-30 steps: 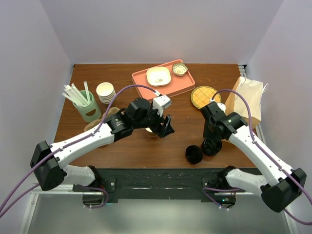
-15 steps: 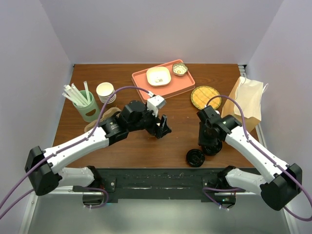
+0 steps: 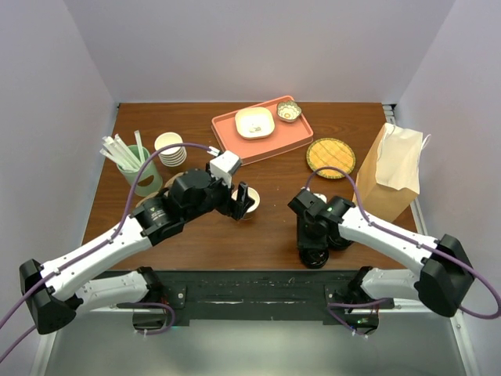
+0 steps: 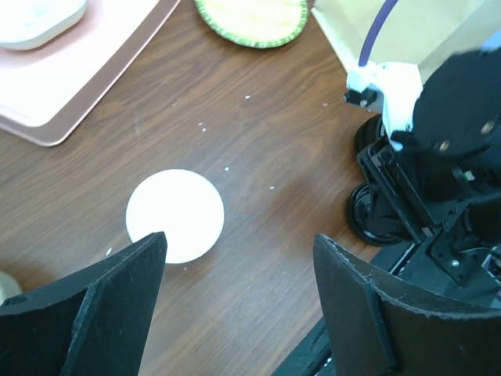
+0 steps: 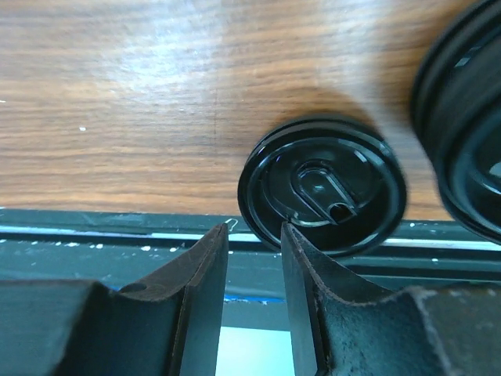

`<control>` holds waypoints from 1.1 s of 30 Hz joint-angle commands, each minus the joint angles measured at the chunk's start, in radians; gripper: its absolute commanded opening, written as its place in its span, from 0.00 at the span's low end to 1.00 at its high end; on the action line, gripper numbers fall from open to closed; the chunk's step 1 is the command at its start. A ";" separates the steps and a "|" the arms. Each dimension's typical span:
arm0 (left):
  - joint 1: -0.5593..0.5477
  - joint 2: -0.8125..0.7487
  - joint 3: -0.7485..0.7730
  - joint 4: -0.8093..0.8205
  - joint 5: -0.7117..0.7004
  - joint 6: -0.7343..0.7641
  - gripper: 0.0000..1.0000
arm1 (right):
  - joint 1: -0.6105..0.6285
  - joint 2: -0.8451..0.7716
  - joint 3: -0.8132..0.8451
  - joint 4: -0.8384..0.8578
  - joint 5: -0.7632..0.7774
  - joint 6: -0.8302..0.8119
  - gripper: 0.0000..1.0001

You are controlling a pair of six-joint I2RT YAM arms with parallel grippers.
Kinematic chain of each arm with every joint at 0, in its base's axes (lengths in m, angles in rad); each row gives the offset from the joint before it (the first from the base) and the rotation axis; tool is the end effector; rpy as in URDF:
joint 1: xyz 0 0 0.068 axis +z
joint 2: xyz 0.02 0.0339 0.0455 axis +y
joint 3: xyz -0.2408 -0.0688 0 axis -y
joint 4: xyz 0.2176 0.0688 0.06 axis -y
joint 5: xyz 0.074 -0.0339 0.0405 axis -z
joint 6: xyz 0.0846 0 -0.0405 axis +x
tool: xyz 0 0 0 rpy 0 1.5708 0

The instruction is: Pack the takeout coffee

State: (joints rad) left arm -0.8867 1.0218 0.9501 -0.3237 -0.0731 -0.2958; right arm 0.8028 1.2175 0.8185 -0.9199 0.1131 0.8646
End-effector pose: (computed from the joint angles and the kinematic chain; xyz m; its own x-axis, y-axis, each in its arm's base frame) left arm 0.1703 -0.1990 0.3022 -0.4457 0.0866 -0.8910 0.6276 0.7399 -0.2421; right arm 0.1457 0.1372 0.1571 -0.9655 0.0885 -0.2449 0.0607 0.9911 0.1187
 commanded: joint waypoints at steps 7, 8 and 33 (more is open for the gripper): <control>-0.001 -0.083 -0.024 -0.035 -0.077 0.003 0.80 | 0.035 0.131 -0.007 0.105 0.068 0.051 0.38; -0.001 -0.086 -0.022 -0.040 -0.082 0.004 0.80 | 0.036 0.137 -0.008 0.111 0.069 0.051 0.38; -0.001 -0.017 0.009 0.109 0.145 -0.189 0.80 | 0.038 -0.167 0.286 0.045 0.097 -0.010 0.00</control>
State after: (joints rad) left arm -0.8864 0.9592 0.9340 -0.3412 -0.0517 -0.4023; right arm 0.8371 1.1183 1.0374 -0.8722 0.1818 0.8551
